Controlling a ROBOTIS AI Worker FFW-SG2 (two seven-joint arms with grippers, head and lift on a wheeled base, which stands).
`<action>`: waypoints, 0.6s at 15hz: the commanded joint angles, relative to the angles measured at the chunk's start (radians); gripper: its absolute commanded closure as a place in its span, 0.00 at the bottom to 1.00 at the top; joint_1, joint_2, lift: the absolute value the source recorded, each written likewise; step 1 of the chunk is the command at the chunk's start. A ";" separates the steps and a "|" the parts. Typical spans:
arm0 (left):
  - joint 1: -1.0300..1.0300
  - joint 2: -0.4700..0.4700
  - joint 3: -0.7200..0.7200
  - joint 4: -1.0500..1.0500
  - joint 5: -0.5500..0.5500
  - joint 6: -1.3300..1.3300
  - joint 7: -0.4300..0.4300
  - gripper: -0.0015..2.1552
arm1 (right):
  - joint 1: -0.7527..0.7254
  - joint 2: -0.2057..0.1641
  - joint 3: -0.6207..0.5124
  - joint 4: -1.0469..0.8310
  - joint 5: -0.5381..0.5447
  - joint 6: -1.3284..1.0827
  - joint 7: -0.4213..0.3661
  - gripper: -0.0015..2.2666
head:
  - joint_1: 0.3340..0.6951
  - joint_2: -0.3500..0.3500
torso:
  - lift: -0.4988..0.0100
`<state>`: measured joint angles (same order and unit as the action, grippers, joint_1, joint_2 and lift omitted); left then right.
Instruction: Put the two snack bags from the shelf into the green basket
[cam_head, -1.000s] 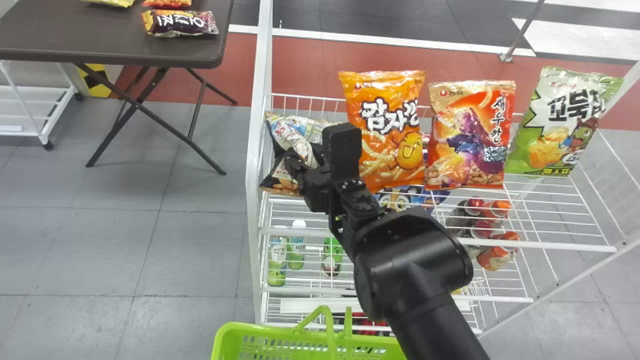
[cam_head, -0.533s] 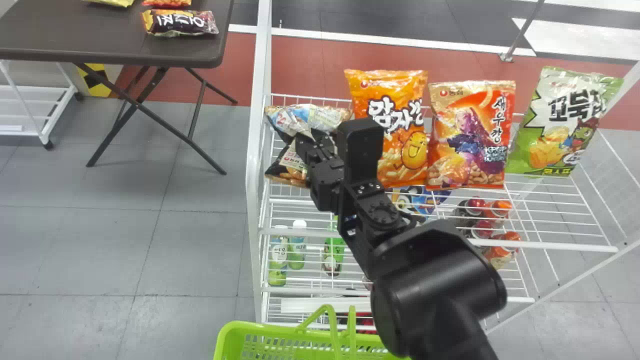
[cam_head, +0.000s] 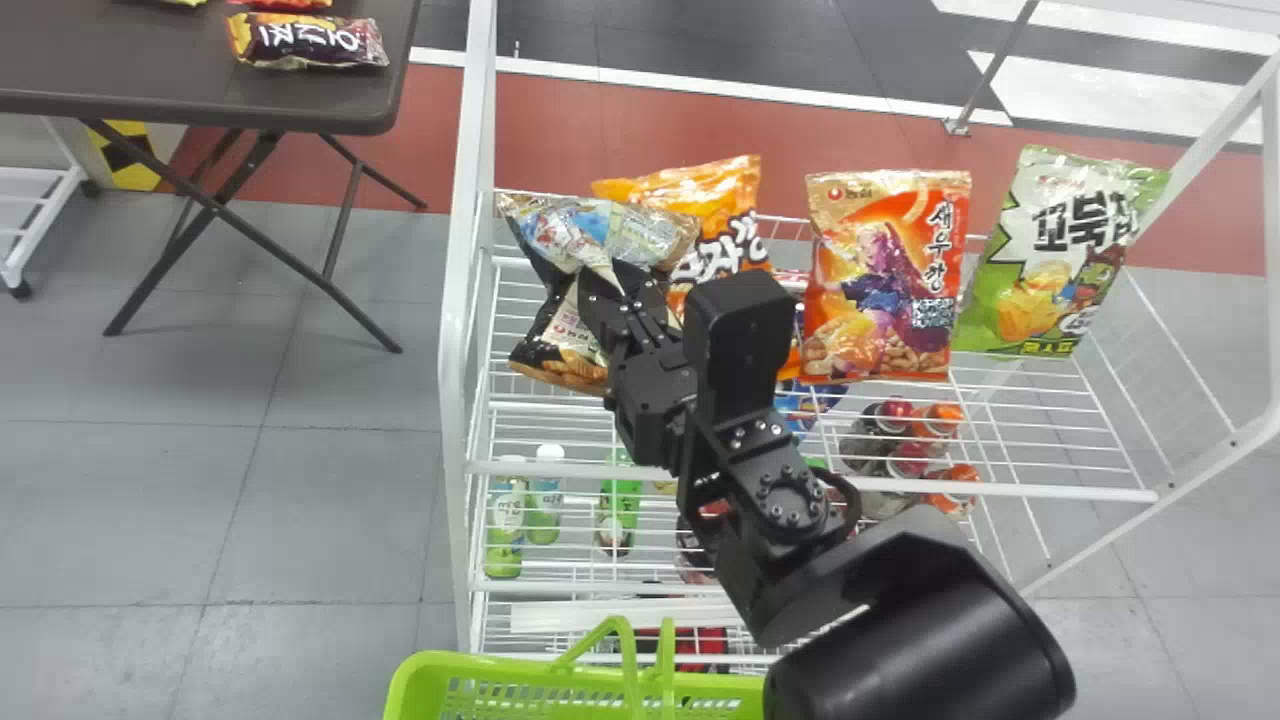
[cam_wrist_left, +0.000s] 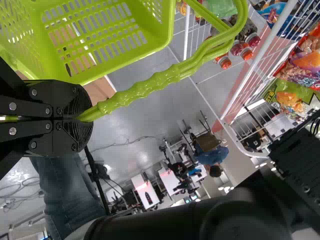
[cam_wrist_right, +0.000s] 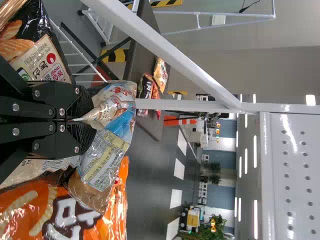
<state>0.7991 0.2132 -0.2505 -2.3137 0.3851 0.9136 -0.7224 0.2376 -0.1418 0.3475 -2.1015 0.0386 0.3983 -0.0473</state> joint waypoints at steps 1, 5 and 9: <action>0.002 0.002 -0.001 -0.001 0.000 0.000 0.000 0.77 | 0.063 -0.033 0.002 -0.060 0.049 -0.058 -0.032 0.99 | 1.00 0.19 | 0.96; 0.002 0.002 -0.001 -0.001 0.000 0.000 -0.002 0.77 | 0.207 -0.082 -0.058 -0.215 0.047 -0.012 -0.046 0.99 | 1.00 0.11 | 0.96; 0.002 0.003 -0.001 0.000 0.000 0.000 -0.003 0.77 | 0.387 -0.139 -0.173 -0.413 0.034 0.242 -0.046 0.99 | 1.00 0.00 | 0.96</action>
<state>0.8007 0.2162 -0.2516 -2.3148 0.3850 0.9135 -0.7256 0.5567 -0.2629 0.2198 -2.4422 0.0764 0.5340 -0.0934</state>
